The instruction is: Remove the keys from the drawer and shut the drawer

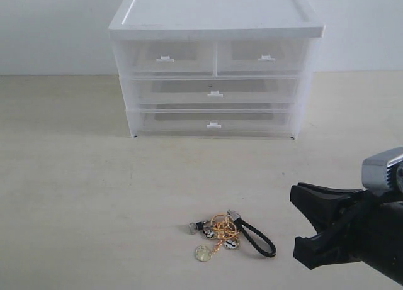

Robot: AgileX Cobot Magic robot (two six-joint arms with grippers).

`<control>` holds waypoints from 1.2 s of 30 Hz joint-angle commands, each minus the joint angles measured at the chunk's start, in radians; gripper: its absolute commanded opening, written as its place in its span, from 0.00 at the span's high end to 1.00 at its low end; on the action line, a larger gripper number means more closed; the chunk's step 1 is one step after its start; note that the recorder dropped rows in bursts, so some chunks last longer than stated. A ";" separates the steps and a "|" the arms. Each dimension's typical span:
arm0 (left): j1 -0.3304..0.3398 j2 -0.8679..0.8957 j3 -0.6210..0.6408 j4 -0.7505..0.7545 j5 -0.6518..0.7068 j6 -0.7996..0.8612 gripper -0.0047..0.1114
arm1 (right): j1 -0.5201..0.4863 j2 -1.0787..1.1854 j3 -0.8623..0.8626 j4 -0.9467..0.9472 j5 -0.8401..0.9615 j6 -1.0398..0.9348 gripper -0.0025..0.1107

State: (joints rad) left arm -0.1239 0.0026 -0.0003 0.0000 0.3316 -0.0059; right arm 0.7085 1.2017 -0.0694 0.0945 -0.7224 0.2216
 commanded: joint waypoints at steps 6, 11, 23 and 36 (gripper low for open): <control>0.004 -0.003 0.000 -0.011 -0.015 -0.002 0.92 | -0.001 -0.114 -0.003 0.036 0.110 -0.086 0.98; 0.004 -0.003 0.000 -0.011 -0.015 -0.002 0.92 | -0.060 -0.353 0.000 0.100 0.372 -0.260 0.98; 0.004 -0.003 0.000 -0.011 -0.015 -0.002 0.92 | -0.462 -0.986 0.069 0.102 0.733 -0.340 0.98; 0.004 -0.003 0.000 -0.011 -0.015 -0.002 0.92 | -0.647 -1.202 0.069 0.083 0.989 -0.334 0.98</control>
State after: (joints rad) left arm -0.1239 0.0026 -0.0003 0.0000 0.3316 -0.0059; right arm 0.0907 0.0080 0.0005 0.1887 0.2243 -0.1153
